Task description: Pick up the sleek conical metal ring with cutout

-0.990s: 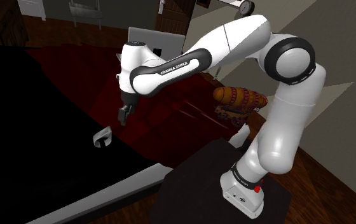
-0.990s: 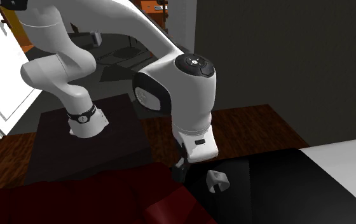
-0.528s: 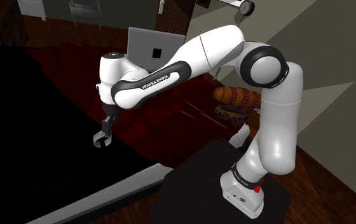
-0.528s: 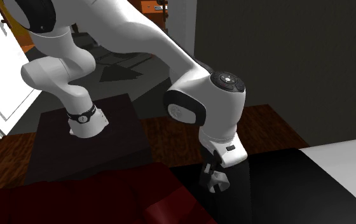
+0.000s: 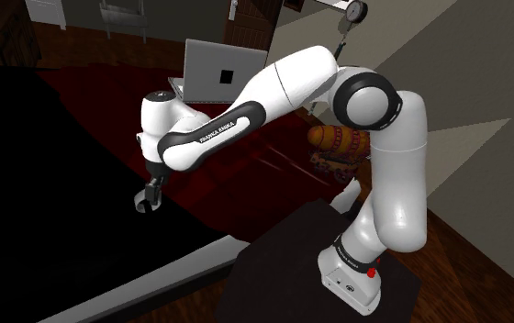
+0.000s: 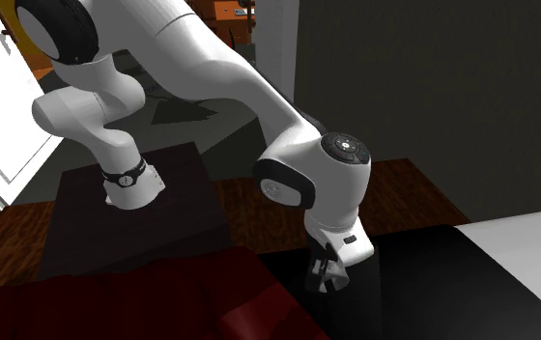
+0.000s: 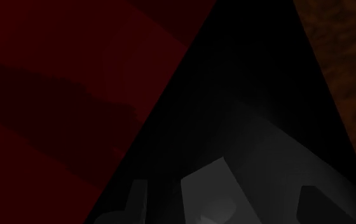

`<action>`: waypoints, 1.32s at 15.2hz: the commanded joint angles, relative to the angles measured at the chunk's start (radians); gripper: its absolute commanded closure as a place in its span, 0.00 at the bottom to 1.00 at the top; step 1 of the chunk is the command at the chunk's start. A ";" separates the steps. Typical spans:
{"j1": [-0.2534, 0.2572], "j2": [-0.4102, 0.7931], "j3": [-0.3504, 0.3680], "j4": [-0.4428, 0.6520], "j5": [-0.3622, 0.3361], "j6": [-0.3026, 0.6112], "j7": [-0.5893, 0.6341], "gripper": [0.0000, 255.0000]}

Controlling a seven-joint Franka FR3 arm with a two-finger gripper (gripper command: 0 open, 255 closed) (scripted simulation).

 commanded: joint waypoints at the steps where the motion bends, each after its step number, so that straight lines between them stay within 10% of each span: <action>1: 0.000 0.003 -0.001 0.000 -0.001 0.003 0.000 1.00; 20: -0.011 -0.079 0.015 0.017 0.024 -0.094 -0.014 1.00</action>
